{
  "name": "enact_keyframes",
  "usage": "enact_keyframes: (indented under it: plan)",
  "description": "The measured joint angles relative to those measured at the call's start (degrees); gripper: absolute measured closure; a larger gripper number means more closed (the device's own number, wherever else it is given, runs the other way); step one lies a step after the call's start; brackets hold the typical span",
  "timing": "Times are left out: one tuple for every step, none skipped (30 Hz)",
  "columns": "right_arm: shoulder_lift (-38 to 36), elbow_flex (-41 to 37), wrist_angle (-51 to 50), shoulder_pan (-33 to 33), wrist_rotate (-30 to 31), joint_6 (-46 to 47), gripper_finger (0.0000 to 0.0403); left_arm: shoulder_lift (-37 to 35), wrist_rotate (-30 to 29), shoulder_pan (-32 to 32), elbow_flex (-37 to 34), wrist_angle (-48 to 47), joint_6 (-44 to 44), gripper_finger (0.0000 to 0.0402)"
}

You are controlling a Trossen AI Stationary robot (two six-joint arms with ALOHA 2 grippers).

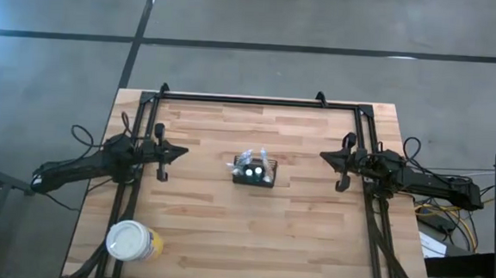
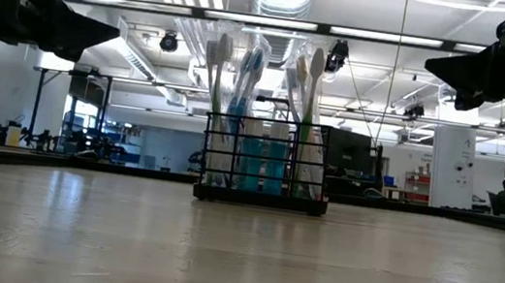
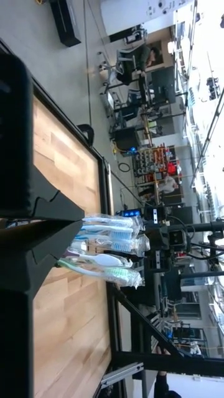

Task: Pick & Place toothbrushing station
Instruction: Return to Home Position

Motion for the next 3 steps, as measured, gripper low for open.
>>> enact_keyframes:
  plan:
    - [-0.01, 0.0, 0.0, 0.0, 0.0, 0.08, 0.0394, 0.0, 0.0, 0.0, 0.0, -0.02, -0.02, 0.0392]
    - [-0.01, 0.0, 0.0, 0.0, 0.0, 0.08, 0.0394, 0.0, 0.0, 0.0, 0.0, -0.08, -0.04, 0.0392]
    - [-0.01, 0.0, 0.0, 0.0, 0.0, 0.08, 0.0394, 0.0, 0.0, 0.0, 0.0, -0.11, -0.04, 0.0392]
